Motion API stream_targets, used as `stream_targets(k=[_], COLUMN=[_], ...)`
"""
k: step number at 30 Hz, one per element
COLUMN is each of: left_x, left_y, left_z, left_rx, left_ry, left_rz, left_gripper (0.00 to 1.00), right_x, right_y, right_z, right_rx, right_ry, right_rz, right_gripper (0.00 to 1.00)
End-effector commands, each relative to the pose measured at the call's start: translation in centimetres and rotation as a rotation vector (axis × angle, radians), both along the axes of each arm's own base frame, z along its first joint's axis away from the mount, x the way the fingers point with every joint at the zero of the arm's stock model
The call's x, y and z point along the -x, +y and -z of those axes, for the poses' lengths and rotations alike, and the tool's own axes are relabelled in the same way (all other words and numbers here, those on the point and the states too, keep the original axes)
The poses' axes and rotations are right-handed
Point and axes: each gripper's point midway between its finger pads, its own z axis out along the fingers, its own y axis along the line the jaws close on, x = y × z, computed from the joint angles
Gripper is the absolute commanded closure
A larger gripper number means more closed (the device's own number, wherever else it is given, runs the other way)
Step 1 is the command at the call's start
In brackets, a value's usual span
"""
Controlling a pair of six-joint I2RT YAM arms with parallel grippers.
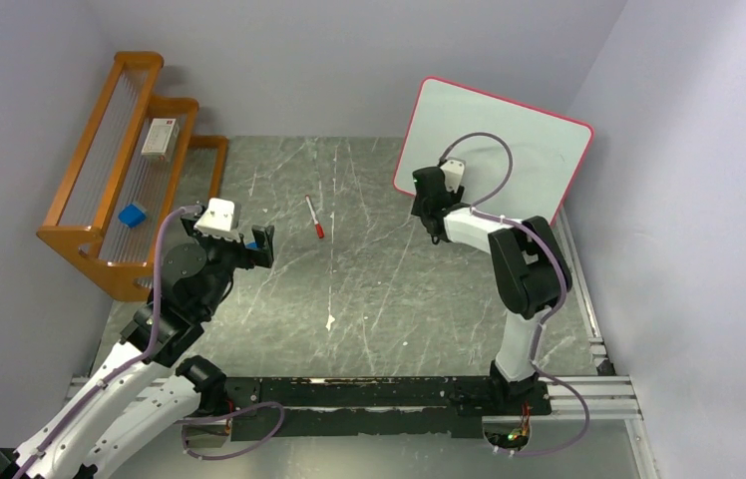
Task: Write a sentence on the whiteboard
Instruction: Move the whiteboard stand to the center of the board.
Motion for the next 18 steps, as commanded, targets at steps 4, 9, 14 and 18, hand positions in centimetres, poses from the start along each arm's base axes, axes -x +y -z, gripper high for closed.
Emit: stream_targets(k=[4,9,14,18], left_x=[-0.1,-0.1,0.0,-0.1], left_y=[-0.1,-0.3,-0.5,-0.5], left_z=[-1.3,-1.3,-1.3,-1.2], left_rx=[0.011,0.01,0.01,0.006], left_ry=[-0.035,-0.038,-0.04,-0.038], left_rz=[0.016,0.025,0.038,0.035], left_gripper=[0.02,0.02,0.02,0.02], right_x=[-1.9,-2.5,-2.7,-2.3], right_y=[0.1,0.0,-0.2,-0.1], right_z=[1.1,2.1,2.9,3.0], right_rx=[0.028,0.051,0.078,0.08], right_ry=[-0.002,0.011,0.026,0.04], right_rz=[0.073,0.08,0.076,0.05], right_gripper=[0.5,0.59,0.74,0.92])
